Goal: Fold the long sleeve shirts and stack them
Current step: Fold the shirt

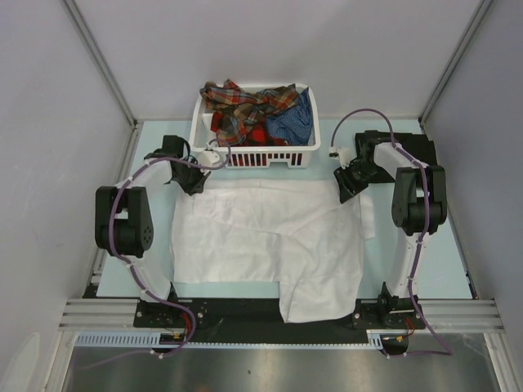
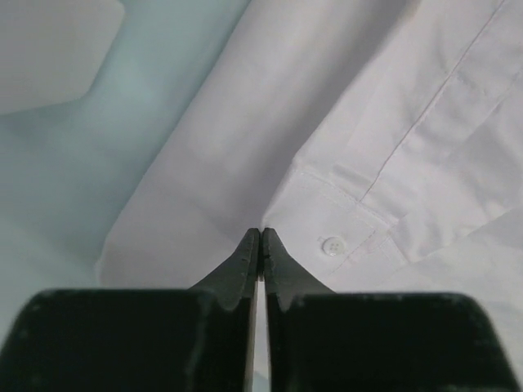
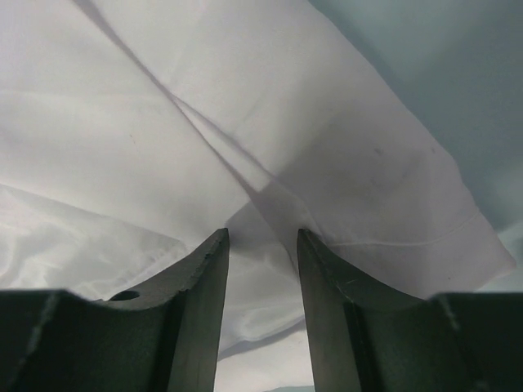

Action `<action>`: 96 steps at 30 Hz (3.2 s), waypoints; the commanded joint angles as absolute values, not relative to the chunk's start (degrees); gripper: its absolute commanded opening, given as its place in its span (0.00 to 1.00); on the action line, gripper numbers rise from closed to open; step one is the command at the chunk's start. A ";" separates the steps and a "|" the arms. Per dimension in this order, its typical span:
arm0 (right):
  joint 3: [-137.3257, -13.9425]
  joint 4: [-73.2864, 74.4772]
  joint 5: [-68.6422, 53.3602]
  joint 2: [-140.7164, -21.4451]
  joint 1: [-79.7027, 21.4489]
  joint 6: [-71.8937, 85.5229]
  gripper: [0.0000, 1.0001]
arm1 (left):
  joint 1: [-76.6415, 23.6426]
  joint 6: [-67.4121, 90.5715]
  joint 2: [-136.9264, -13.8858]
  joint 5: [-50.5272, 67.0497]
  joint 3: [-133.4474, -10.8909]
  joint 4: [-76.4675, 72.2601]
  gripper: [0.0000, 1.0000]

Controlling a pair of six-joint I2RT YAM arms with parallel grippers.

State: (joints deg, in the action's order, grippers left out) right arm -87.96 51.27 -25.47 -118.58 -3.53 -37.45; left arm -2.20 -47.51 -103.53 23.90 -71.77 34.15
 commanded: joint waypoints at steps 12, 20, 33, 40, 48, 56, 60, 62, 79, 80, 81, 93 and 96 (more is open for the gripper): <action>-72.71 68.01 -35.68 -85.28 -0.44 -65.01 0.73 | 2.11 -69.65 -84.31 33.84 -56.81 47.88 0.75; -52.14 75.32 -27.26 -63.38 -14.65 -76.03 0.74 | 1.33 -82.17 -71.55 29.71 -42.81 58.97 0.79; -44.56 76.82 -18.55 -58.88 -54.99 -67.42 0.73 | -1.41 -85.52 -63.90 22.32 -34.28 59.15 0.79; -42.01 70.59 -17.31 -61.78 -66.35 -65.59 0.63 | -1.49 -84.91 -62.23 22.59 -32.43 57.05 0.77; -45.71 54.26 -19.25 -73.04 -73.55 -47.57 0.55 | -0.97 -76.82 -59.34 25.57 -32.79 52.65 0.75; -42.19 51.94 -21.35 -71.19 -84.02 -44.12 0.52 | -0.18 -78.49 -55.20 24.26 -28.04 52.12 0.75; -41.14 49.41 -19.96 -72.24 -89.55 -41.24 0.55 | -0.18 -78.14 -53.97 23.91 -27.25 51.59 0.75; -39.20 46.08 -16.88 -73.73 -92.11 -39.73 0.56 | -0.18 -77.96 -53.44 23.64 -27.33 51.85 0.75; -41.92 48.42 -17.84 -70.49 -86.23 -39.37 0.43 | -0.18 -82.00 -54.75 22.94 -27.16 52.03 0.74; -42.01 48.78 -18.62 -69.97 -84.92 -39.98 0.42 | -0.18 -82.09 -54.76 23.03 -27.25 52.29 0.74; -41.92 48.69 -18.98 -69.70 -84.64 -39.82 0.43 | -0.18 -82.18 -54.84 22.94 -27.25 52.21 0.74; -39.02 43.59 -11.52 -77.77 -86.84 -36.30 0.45 | -0.18 -87.34 -55.28 22.68 -25.23 53.35 0.70; -39.02 43.07 -10.47 -80.77 -87.01 -35.33 0.42 | -0.18 -91.57 -54.93 21.36 -23.73 54.14 0.65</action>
